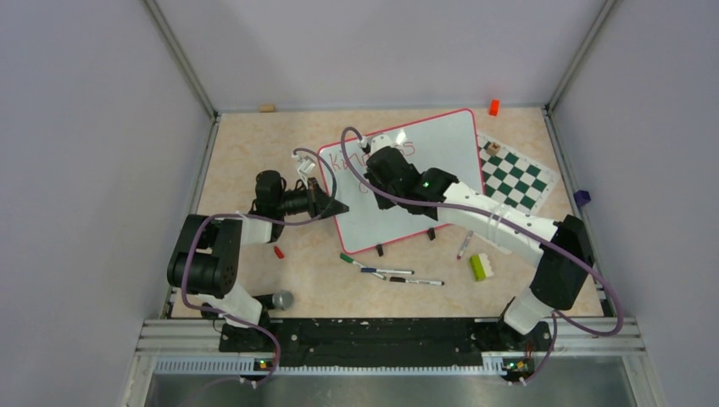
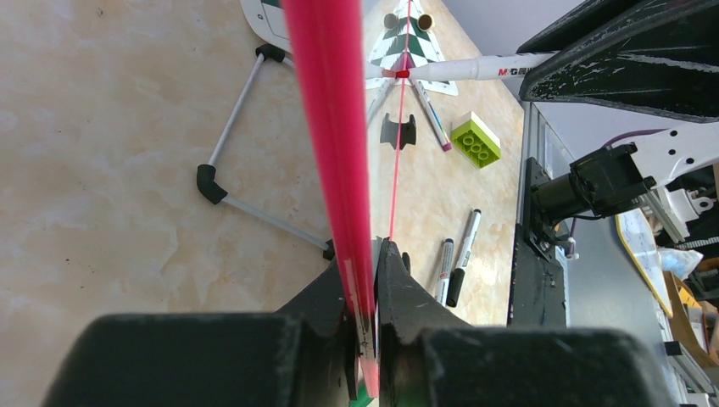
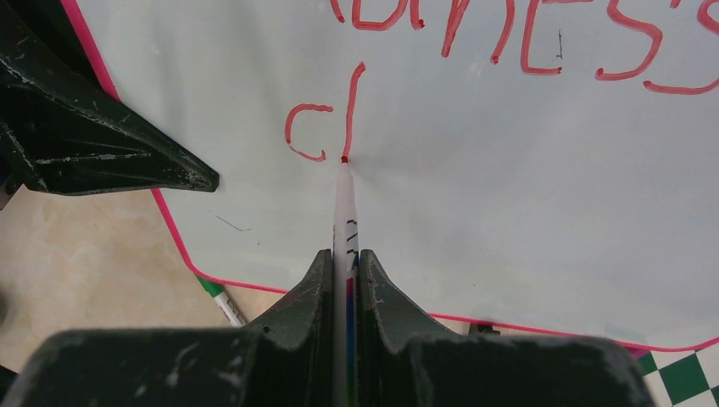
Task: Write a sentence on the whiteboard
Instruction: Open the sentence on the whiteboard.
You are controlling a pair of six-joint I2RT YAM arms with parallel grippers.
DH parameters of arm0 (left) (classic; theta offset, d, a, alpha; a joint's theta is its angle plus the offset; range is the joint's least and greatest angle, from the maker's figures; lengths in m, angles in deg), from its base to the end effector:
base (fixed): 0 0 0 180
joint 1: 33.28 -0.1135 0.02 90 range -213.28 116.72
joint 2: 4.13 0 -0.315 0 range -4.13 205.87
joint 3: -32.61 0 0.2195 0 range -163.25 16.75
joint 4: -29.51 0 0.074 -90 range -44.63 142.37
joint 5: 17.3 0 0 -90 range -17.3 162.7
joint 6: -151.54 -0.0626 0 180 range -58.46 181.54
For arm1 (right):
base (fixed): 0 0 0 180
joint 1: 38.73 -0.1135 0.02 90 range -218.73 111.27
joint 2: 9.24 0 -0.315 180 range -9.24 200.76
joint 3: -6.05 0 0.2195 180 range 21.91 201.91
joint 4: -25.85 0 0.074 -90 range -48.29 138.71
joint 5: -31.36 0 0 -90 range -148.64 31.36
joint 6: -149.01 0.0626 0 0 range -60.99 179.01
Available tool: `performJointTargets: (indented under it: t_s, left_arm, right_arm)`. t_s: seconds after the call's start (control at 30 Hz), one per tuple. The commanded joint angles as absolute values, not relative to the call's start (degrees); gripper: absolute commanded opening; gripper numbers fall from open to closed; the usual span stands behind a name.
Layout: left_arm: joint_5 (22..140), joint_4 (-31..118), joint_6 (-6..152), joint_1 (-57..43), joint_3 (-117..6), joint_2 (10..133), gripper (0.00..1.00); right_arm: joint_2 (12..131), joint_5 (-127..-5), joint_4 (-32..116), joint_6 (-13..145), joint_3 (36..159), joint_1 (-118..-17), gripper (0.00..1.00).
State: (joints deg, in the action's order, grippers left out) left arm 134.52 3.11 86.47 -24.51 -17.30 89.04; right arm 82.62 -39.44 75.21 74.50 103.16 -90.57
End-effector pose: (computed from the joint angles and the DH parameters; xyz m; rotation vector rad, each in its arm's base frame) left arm 0.2845 -0.0997 0.2476 0.5290 1.8610 -1.3934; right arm 0.2290 0.2581 0.3558 -0.5589 2.2284 0.2152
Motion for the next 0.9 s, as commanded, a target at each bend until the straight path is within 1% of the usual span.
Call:
performJointTargets:
  t_s: [0.0, 0.57, 0.87]
  left_arm:
    - [123.82, 7.93, 79.29, -24.38, -15.33, 91.23, 0.0]
    - [123.81, 7.95, 79.29, -24.4, -15.36, 91.3, 0.0]
    - [123.66, 8.01, 79.29, -24.39, -15.4, 91.41, 0.0]
  right_arm:
    - [81.94, -38.69, 73.88, 74.76, 104.33, -89.8, 0.0]
    - [84.2, -39.04, 73.86, 72.72, 110.15, -87.48, 0.0]
    - [83.77, -38.95, 74.06, 72.35, 109.8, -86.16, 0.0]
